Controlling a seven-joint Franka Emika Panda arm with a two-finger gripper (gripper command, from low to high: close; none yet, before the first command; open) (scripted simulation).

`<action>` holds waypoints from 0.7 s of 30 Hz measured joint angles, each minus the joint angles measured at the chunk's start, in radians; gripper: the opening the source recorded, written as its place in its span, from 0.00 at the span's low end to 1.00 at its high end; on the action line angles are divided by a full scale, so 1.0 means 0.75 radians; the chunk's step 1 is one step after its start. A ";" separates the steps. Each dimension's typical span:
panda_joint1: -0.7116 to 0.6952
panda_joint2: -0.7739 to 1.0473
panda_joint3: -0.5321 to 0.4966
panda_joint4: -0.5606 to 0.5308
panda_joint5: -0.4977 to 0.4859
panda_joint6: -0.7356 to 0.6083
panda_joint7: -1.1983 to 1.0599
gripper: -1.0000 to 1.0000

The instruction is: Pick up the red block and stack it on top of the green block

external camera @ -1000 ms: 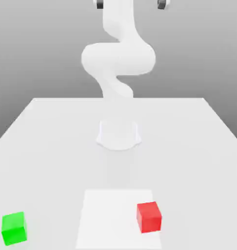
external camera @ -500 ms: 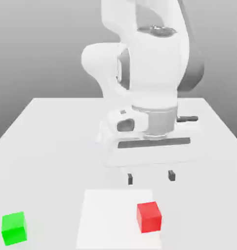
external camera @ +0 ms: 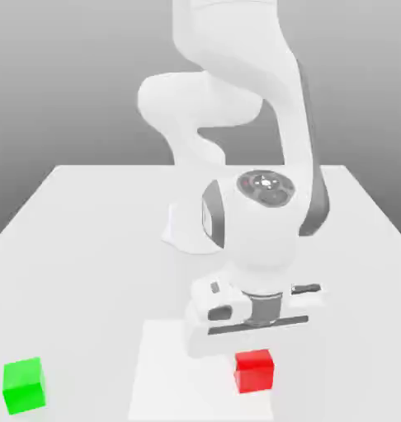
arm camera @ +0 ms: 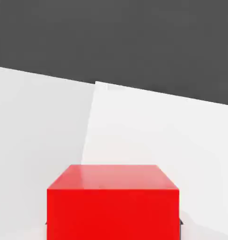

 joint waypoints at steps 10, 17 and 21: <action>-0.203 -0.175 -0.162 0.114 0.123 -0.295 0.012 0.00; -0.447 -0.050 -0.370 0.298 0.236 -0.360 0.053 0.00; -0.515 0.095 -0.360 0.344 0.311 -0.266 0.022 1.00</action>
